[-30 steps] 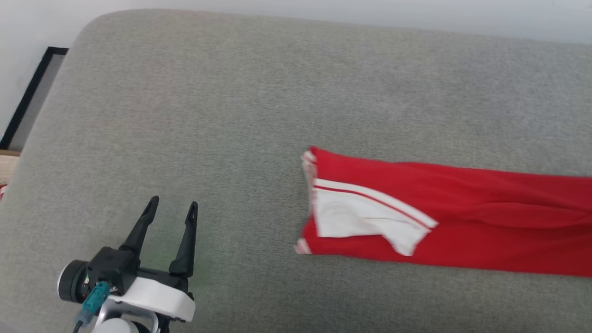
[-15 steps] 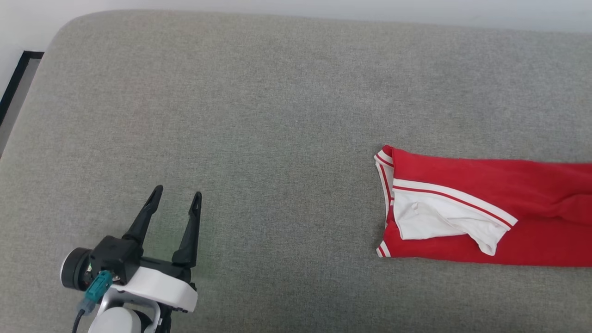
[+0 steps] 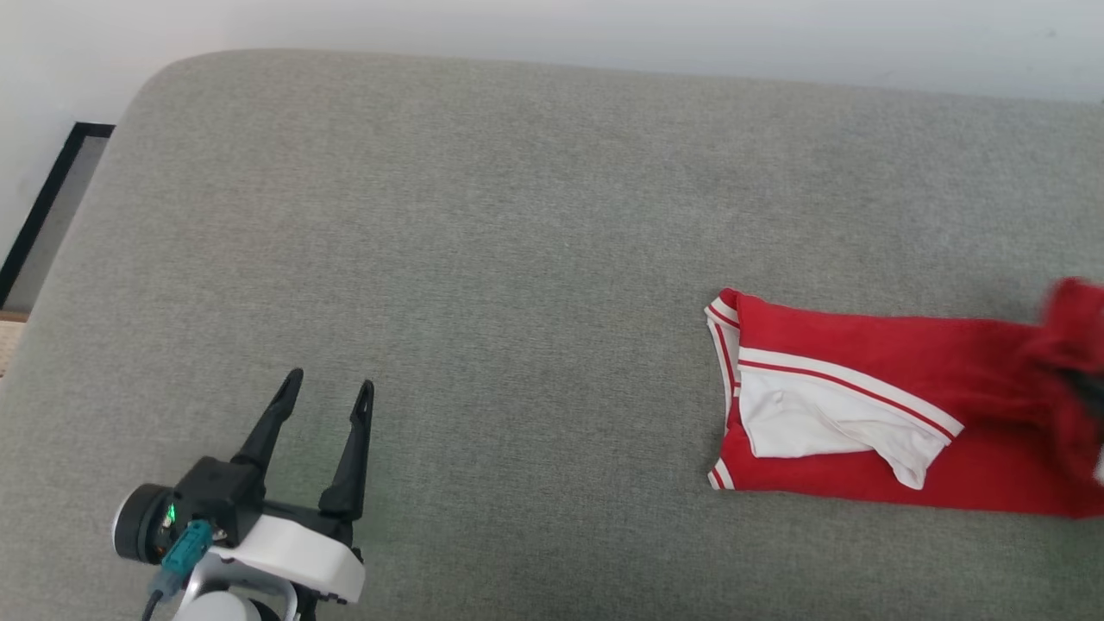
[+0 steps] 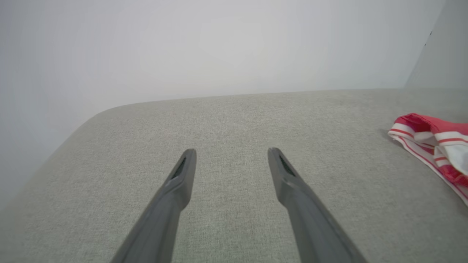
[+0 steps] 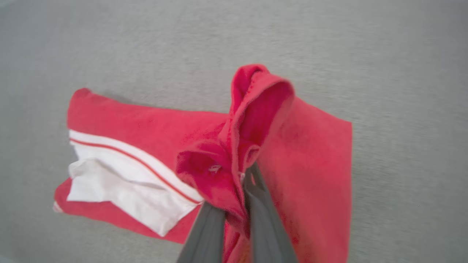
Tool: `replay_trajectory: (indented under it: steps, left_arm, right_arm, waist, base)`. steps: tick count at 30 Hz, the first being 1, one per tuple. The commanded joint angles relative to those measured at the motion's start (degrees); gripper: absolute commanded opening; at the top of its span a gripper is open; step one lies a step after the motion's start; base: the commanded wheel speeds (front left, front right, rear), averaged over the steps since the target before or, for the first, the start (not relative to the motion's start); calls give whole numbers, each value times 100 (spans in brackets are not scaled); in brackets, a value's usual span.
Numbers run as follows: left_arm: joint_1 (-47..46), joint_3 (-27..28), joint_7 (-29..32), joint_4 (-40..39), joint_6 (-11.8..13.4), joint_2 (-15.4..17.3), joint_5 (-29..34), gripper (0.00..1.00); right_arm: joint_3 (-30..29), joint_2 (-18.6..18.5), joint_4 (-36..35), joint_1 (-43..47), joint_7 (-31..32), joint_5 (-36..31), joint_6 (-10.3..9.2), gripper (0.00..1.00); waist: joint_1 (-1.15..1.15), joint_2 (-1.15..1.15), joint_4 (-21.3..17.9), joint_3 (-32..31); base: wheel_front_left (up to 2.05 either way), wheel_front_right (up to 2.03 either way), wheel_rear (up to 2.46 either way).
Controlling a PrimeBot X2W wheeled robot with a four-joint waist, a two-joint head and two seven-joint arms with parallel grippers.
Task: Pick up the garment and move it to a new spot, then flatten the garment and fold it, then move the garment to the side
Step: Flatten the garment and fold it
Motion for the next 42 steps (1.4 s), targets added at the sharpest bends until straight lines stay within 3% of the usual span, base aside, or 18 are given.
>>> replay_trajectory:
  steps: [1,8,13,17,27,35,36,37,38,39,42]
  left_arm:
    - [67,11,-29,15,5,-18,-10,100]
    - [101,-52,-29,66,5,-99,-3,100]
    - [52,-46,-29,120,5,-187,-55,100]
    - [54,-70,-29,150,5,-222,-118,100]
    - [107,-107,-29,193,5,-284,-201,100]
    - [164,-67,-29,203,5,-227,-218,100]
    - [175,-56,-29,210,5,-221,-222,100]
    - [182,-47,-29,214,5,-216,-229,100]
    - [181,-38,-29,226,5,-215,-237,100]
    - [175,-28,-29,208,5,-227,-290,100]
    - [232,40,-29,204,5,-208,-399,100]
  right_arm:
    - [259,93,-206,16,57,58,0,0]
    - [1268,422,-527,-227,170,42,0,0]
    - [2000,622,-323,-470,171,71,0,0]
    - [2406,561,-6,-628,-24,-33,0,0]
    - [2910,601,948,-943,-826,-86,0,0]
    - [3280,718,1416,-1100,-1234,70,0,0]
    - [3321,734,1436,-1120,-1307,88,0,7]
    - [3349,744,1452,-1149,-1393,105,0,37]
    - [3375,751,1461,-1169,-1479,120,0,76]
    - [3392,758,1467,-1176,-1565,152,0,100]
    - [3426,738,1399,-1179,-1880,254,0,100]
  waist:
    - [0,0,46,-37]
    - [0,0,167,-139]
    - [0,0,313,-177]
    - [0,0,420,-202]
    - [0,0,521,-262]
    - [0,0,382,-352]
    - [0,0,356,-366]
    - [0,0,326,-380]
    - [0,0,299,-404]
    - [0,0,276,-429]
    - [0,0,195,-501]
  base:
    - [0,0,0]
    - [0,0,0]
    - [0,0,0]
    - [0,0,0]
    - [0,0,0]
    - [0,0,0]
    - [0,0,0]
    - [0,0,0]
    - [0,0,0]
    - [0,0,0]
    - [0,0,0]
